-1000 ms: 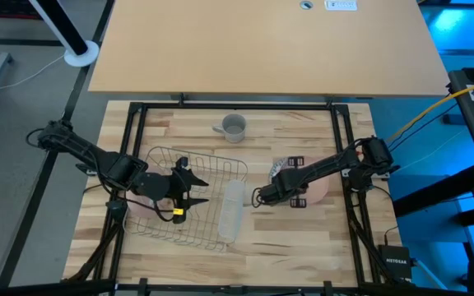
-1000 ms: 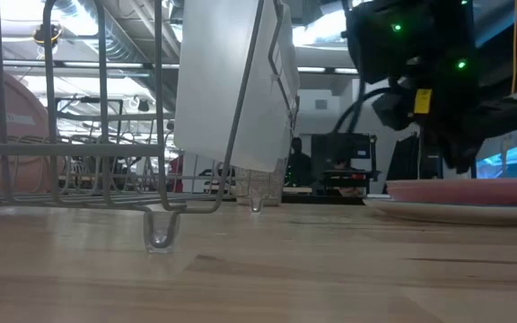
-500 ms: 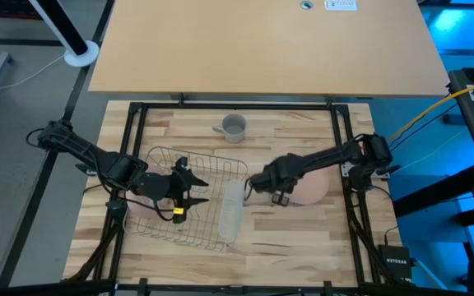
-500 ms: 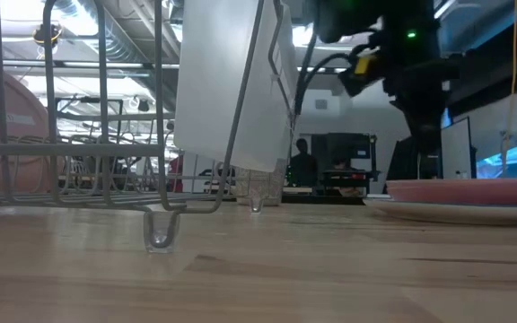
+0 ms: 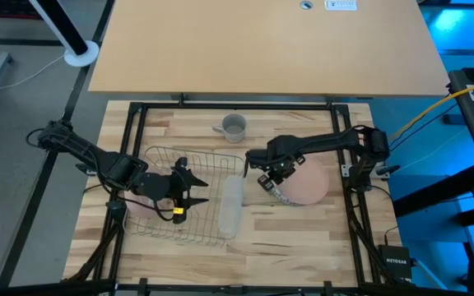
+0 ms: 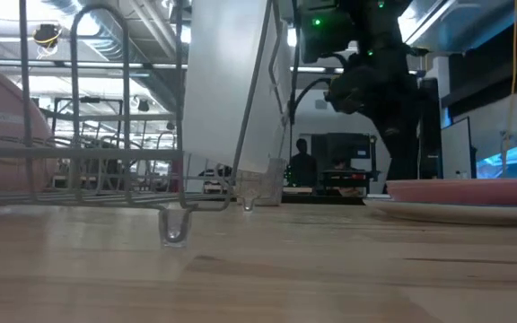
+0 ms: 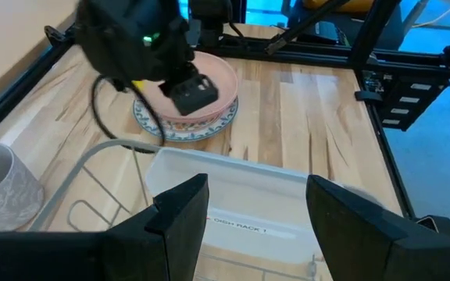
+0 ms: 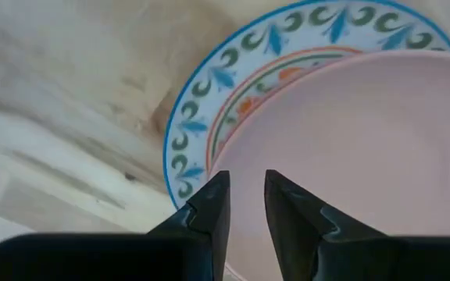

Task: Sort dishes
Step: Put the pink plate in the dish rack

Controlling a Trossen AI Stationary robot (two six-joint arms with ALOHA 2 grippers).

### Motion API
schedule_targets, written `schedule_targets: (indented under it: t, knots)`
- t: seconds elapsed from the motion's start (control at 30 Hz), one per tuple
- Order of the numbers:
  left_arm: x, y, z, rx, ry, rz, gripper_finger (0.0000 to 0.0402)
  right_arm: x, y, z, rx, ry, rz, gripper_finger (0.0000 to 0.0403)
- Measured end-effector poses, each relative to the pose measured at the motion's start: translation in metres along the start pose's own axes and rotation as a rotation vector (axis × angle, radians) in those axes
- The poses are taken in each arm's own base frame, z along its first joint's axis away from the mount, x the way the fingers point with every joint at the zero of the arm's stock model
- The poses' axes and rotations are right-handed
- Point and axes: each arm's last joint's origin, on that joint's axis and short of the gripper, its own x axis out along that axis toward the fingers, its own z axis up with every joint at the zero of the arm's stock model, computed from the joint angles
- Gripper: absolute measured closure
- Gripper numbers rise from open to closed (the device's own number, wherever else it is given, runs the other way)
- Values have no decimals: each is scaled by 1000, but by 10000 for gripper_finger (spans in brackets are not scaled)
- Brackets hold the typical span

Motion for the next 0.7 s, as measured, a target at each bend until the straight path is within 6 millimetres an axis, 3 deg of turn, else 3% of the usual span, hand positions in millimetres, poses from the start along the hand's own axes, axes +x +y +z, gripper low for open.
schedule_targets:
  t: [0.27, 0.7]
  knots:
    - [0, 0, 0, 48, 0, 0, 194, -1, -7, 16, 123, -79, 12, 316]
    - [0, 0, 0, 53, 0, 0, 194, -2, -6, 17, 120, -111, -1, 316]
